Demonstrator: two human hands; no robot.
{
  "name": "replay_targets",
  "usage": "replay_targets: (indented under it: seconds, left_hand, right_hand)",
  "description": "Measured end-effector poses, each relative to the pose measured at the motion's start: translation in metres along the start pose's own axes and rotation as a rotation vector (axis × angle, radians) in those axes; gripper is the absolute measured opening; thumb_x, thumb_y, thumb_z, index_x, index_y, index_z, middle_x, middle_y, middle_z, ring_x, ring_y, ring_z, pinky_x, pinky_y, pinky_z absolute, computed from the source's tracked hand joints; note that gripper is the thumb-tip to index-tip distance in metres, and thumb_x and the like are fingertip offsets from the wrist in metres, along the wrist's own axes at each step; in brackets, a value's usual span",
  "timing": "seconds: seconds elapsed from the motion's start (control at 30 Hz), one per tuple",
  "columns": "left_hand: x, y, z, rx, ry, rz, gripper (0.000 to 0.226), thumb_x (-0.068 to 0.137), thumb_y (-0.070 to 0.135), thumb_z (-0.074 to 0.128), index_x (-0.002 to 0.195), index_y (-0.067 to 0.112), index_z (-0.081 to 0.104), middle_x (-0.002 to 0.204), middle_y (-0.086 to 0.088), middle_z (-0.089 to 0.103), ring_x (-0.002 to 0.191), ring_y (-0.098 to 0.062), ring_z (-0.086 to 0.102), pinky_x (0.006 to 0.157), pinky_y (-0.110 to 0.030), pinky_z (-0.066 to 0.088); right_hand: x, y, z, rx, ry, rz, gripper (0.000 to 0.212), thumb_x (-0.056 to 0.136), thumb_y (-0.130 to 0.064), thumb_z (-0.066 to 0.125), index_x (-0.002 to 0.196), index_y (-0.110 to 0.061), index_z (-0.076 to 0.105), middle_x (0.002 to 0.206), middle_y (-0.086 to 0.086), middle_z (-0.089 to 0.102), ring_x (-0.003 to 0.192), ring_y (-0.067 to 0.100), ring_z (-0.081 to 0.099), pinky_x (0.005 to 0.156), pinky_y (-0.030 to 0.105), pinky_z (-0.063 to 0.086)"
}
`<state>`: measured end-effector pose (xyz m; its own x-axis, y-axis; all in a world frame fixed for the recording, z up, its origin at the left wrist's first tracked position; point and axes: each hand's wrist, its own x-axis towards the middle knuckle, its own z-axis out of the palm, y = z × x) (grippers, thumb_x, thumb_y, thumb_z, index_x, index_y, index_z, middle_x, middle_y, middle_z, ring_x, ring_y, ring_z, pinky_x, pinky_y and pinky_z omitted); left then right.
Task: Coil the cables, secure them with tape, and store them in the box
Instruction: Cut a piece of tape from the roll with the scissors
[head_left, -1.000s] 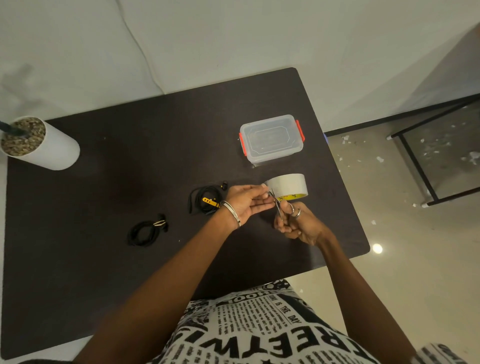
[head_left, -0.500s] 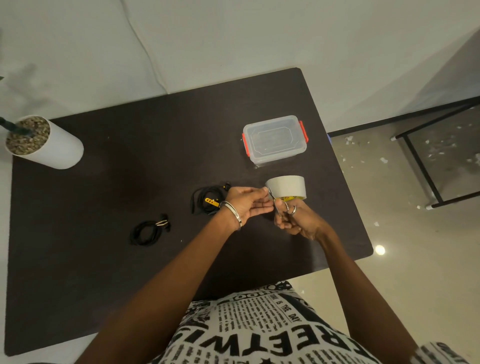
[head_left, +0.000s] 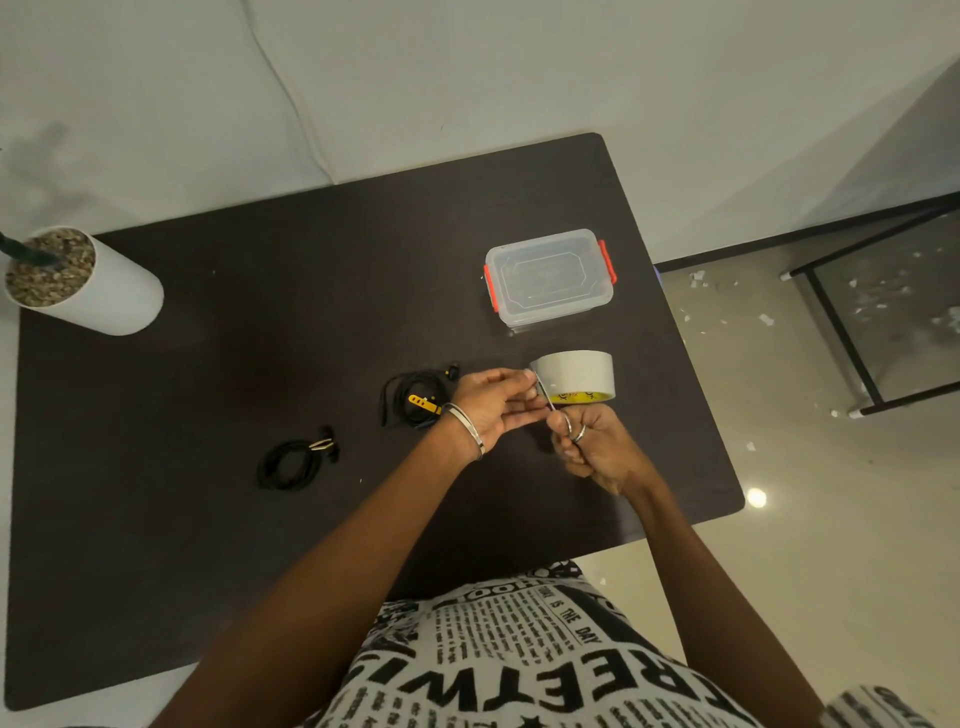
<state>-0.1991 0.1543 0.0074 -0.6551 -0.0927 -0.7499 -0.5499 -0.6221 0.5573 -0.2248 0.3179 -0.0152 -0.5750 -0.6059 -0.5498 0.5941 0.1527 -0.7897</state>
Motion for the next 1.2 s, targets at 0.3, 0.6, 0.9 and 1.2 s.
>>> replay_targets:
  seconds: [0.3, 0.6, 0.9, 1.2]
  left_hand:
    - [0.005, -0.003, 0.001, 0.076, -0.031, -0.04, 0.007, 0.088, 0.005, 0.06, 0.082, 0.001, 0.064, 0.056, -0.002, 0.064, 0.059, -0.012, 0.066, 0.079, -0.035, 0.056]
    - [0.005, -0.003, 0.001, 0.154, -0.051, -0.021, 0.005, 0.086, 0.005, 0.063, 0.086, 0.001, 0.066, 0.06, -0.003, 0.065, 0.064, -0.013, 0.064, 0.084, -0.036, 0.055]
    - [0.002, 0.004, -0.006, 0.39, 0.019, -0.031, 0.008, 0.085, 0.019, 0.066, 0.085, 0.01, 0.067, 0.068, -0.002, 0.064, 0.074, -0.016, 0.066, 0.084, -0.042, 0.054]
    - [0.001, 0.021, -0.012, 0.548, 0.052, 0.047, 0.009, 0.084, 0.023, 0.066, 0.086, 0.014, 0.066, 0.074, -0.001, 0.065, 0.08, -0.018, 0.068, 0.085, -0.04, 0.052]
  right_hand:
    - [0.003, 0.0, -0.004, 0.057, -0.077, 0.06, 0.066, 0.058, -0.073, 0.071, 0.058, -0.009, 0.056, 0.058, 0.01, 0.048, 0.045, 0.011, 0.031, 0.041, 0.017, 0.018]
    - [0.007, -0.004, -0.003, 0.053, -0.037, 0.071, 0.068, 0.055, -0.077, 0.07, 0.054, -0.011, 0.053, 0.053, 0.007, 0.048, 0.041, 0.011, 0.03, 0.041, 0.018, 0.016]
    - [-0.001, 0.0, -0.006, 0.074, -0.04, 0.045, 0.07, 0.062, -0.072, 0.07, 0.054, -0.006, 0.046, 0.051, 0.008, 0.04, 0.044, 0.015, 0.026, 0.039, 0.014, 0.019]
    - [-0.006, -0.002, -0.01, -0.059, -0.08, 0.165, 0.07, 0.056, -0.074, 0.071, 0.056, -0.008, 0.05, 0.055, 0.009, 0.049, 0.044, 0.012, 0.032, 0.037, 0.012, 0.021]
